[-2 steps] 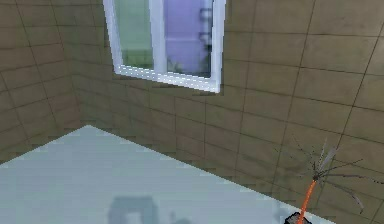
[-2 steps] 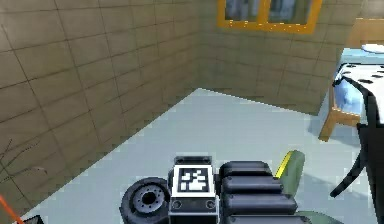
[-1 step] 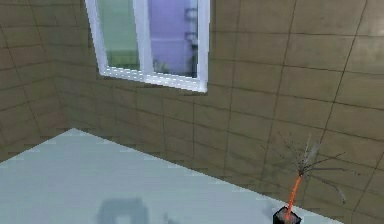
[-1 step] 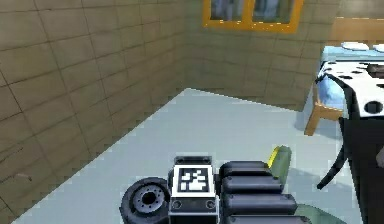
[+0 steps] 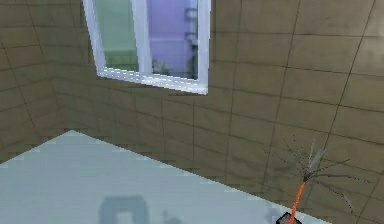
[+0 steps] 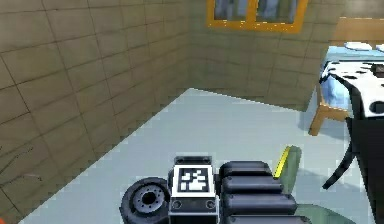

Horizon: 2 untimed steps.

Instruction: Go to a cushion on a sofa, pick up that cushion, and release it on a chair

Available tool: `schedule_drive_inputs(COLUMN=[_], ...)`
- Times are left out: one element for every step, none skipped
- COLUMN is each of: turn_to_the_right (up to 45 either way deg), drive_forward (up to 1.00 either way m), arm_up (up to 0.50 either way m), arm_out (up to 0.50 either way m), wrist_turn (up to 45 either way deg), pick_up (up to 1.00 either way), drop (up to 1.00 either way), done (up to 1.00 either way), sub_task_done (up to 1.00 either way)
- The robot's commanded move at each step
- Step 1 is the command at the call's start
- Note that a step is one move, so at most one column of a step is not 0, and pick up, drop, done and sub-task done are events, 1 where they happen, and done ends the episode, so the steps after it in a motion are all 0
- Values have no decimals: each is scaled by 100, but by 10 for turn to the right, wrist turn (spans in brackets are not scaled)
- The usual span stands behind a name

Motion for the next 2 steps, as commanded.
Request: schedule_drive_inputs(turn_to_the_right=[-450,-330], drive_forward=[0,0], arm_up=[0,0], arm_out=[0,0], wrist_turn=[0,0], pick_up=[0,0], drop=[0,0], done=[0,0], sub_task_done=[0,0])
